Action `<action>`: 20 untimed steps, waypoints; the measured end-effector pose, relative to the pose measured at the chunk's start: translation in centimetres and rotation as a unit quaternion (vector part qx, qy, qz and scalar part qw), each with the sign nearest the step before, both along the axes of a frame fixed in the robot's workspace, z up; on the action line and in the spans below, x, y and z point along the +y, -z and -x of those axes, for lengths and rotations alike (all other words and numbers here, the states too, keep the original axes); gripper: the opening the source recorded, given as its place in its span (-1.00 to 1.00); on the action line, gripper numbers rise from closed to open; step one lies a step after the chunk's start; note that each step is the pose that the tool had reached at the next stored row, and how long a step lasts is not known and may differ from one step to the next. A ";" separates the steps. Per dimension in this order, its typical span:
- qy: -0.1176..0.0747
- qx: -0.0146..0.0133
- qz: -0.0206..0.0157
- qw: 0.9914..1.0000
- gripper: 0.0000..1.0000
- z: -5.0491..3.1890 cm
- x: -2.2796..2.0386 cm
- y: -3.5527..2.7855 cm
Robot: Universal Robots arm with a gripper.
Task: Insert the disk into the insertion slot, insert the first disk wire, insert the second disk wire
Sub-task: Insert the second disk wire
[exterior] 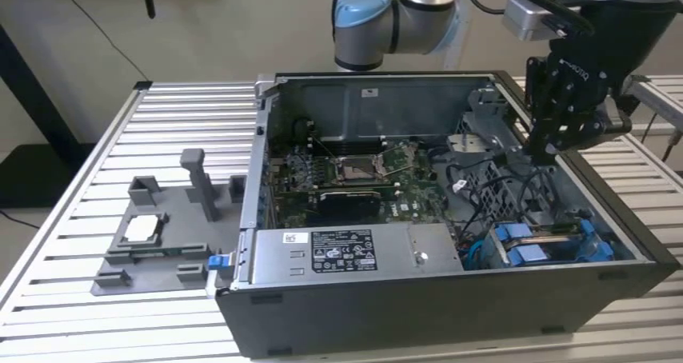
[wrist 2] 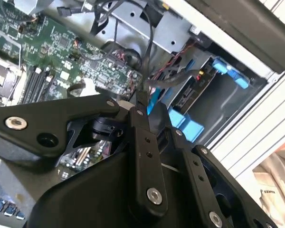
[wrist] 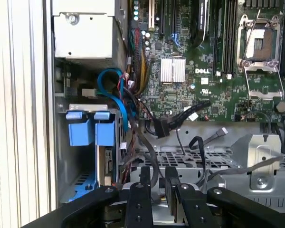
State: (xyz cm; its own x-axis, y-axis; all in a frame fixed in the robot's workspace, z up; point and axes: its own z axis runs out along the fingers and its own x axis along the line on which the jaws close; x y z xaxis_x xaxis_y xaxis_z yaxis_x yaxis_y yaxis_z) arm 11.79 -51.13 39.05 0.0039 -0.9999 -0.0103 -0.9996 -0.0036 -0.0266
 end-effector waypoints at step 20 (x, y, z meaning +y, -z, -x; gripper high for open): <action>0.000 -0.054 0.000 0.999 -0.45 4.90 0.28 -0.43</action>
State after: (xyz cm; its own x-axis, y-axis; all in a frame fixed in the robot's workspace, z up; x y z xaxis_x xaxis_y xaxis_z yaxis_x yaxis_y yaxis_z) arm 6.88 -50.85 39.48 0.0049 -0.9999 -0.0098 -0.9910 -0.0035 -0.1336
